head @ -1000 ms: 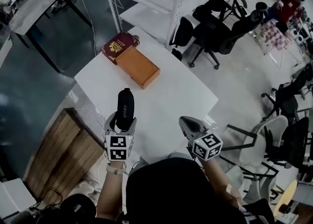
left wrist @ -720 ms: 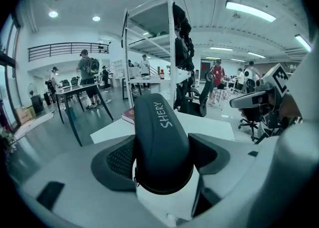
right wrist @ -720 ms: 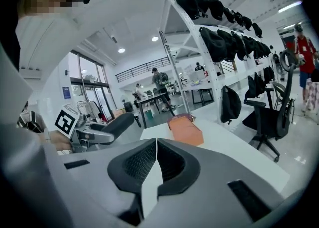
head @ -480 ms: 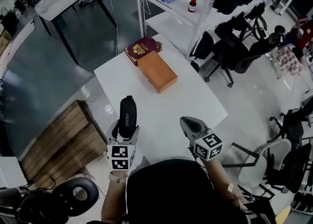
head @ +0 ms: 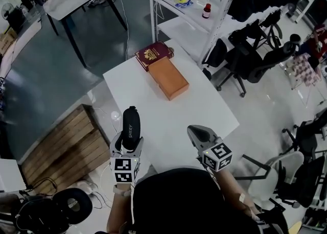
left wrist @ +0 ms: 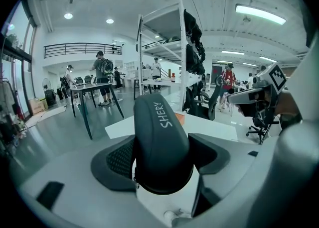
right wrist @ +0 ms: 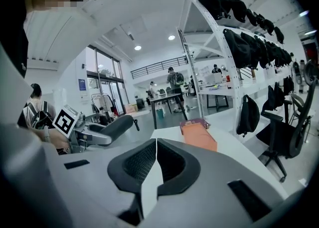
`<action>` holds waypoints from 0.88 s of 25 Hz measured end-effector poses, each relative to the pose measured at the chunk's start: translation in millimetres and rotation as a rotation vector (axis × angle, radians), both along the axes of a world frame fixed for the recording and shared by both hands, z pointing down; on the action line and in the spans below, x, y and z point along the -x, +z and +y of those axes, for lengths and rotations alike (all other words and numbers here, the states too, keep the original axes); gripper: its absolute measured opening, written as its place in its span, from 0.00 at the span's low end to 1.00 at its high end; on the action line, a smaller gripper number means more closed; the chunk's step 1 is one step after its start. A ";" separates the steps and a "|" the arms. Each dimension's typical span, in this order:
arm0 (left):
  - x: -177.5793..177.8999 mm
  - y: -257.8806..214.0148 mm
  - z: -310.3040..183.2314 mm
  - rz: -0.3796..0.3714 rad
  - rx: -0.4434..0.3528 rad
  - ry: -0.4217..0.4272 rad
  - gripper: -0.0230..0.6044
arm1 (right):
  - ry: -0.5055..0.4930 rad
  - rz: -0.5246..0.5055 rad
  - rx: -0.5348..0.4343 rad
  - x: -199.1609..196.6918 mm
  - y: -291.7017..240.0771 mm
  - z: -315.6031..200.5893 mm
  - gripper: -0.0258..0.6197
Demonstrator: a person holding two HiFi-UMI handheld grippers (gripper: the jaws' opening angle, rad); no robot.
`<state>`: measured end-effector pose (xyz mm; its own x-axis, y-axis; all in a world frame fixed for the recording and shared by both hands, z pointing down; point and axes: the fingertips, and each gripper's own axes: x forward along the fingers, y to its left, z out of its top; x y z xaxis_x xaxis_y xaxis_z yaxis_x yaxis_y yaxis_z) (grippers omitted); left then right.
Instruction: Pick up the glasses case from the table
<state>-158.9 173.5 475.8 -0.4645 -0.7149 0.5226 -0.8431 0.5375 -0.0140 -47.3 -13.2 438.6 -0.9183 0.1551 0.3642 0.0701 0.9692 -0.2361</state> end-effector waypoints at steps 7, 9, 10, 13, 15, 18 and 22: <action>-1.0 0.6 -1.3 0.015 -0.011 0.001 0.58 | -0.011 0.012 -0.026 -1.5 0.8 6.9 0.09; -0.7 1.1 -1.4 0.015 -0.012 0.006 0.58 | -0.012 0.018 -0.025 -2.9 2.6 9.5 0.09; 0.0 0.8 -1.5 0.015 -0.013 0.007 0.58 | -0.011 0.020 -0.022 -3.2 3.3 10.6 0.09; 1.3 1.4 -2.1 0.014 -0.016 0.015 0.58 | -0.005 0.020 -0.020 -3.5 4.5 12.9 0.09; 1.0 2.5 -2.6 0.014 -0.019 0.022 0.58 | 0.002 0.021 -0.020 -4.5 5.3 13.5 0.09; 1.7 2.9 -4.9 0.017 -0.020 0.032 0.58 | 0.012 0.025 -0.020 -5.2 6.1 12.9 0.09; 4.4 3.4 -8.4 0.023 -0.023 0.047 0.58 | 0.026 0.032 -0.017 -4.3 6.6 12.5 0.09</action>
<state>-163.3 165.1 479.2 -0.4182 -0.7476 0.5160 -0.8675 0.4972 0.0173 -42.9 -0.6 445.2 -0.9100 0.1246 0.3955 0.0374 0.9746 -0.2210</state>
